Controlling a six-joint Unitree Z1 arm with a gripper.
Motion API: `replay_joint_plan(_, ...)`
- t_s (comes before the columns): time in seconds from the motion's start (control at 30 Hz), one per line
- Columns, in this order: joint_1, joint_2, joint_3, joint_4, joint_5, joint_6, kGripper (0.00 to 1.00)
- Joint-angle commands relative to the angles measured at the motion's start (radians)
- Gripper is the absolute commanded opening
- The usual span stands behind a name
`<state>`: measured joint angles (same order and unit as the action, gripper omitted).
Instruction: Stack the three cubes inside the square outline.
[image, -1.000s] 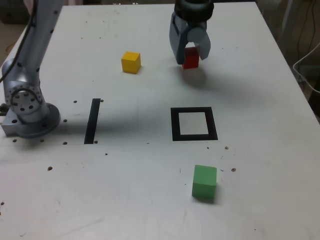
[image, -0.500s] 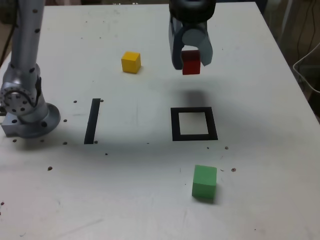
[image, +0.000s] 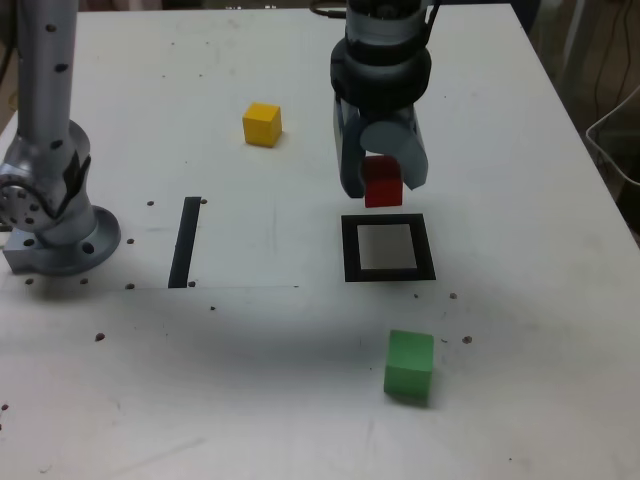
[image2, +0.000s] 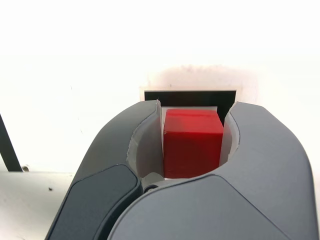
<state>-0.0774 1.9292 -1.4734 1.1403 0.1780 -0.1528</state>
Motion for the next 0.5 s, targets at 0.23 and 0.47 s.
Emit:
replay_joint_plan(0.23, -0.073, 0.035, -0.001, 0.014, -0.014, -0.056, 0.38)
replay_joint_plan(0.47, -0.084, 0.077, 0.001, -0.002, -0.017, -0.064, 0.38)
